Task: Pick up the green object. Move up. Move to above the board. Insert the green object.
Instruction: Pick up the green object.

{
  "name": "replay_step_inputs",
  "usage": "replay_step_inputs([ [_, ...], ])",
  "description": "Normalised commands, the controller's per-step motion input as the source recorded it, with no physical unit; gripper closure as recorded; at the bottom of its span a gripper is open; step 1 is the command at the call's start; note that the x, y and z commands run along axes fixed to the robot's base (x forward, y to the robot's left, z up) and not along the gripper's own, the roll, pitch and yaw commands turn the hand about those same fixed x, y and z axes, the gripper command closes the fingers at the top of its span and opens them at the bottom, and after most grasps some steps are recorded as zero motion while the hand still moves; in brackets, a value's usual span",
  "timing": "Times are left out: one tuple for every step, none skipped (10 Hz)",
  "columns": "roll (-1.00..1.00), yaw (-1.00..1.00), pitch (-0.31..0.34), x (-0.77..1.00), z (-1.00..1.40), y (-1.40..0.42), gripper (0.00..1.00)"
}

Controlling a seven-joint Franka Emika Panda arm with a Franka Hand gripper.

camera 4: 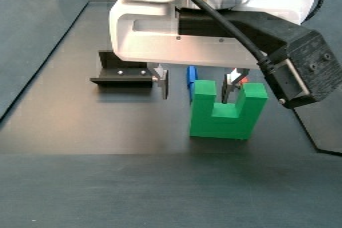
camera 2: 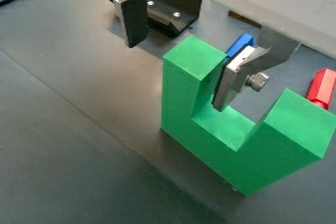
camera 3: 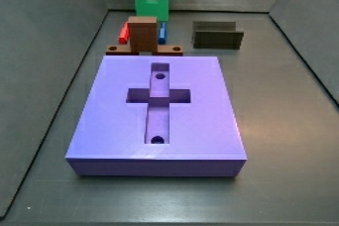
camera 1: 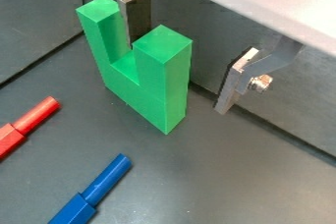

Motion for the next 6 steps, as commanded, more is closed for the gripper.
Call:
replay_step_inputs([
  [0.00,-0.10,0.000,0.00,-0.16,-0.01,0.00],
  [0.00,0.00,-0.056,0.00,-0.11,-0.13,0.00],
  [0.00,0.00,-0.016,0.00,-0.13,-0.07,0.00],
  [0.01,0.00,0.020,0.00,-0.11,0.00,0.00],
  [0.00,0.01,0.000,0.00,-0.19,0.04,0.00],
  [0.00,0.00,0.000,-0.03,-0.24,0.07,0.00],
])
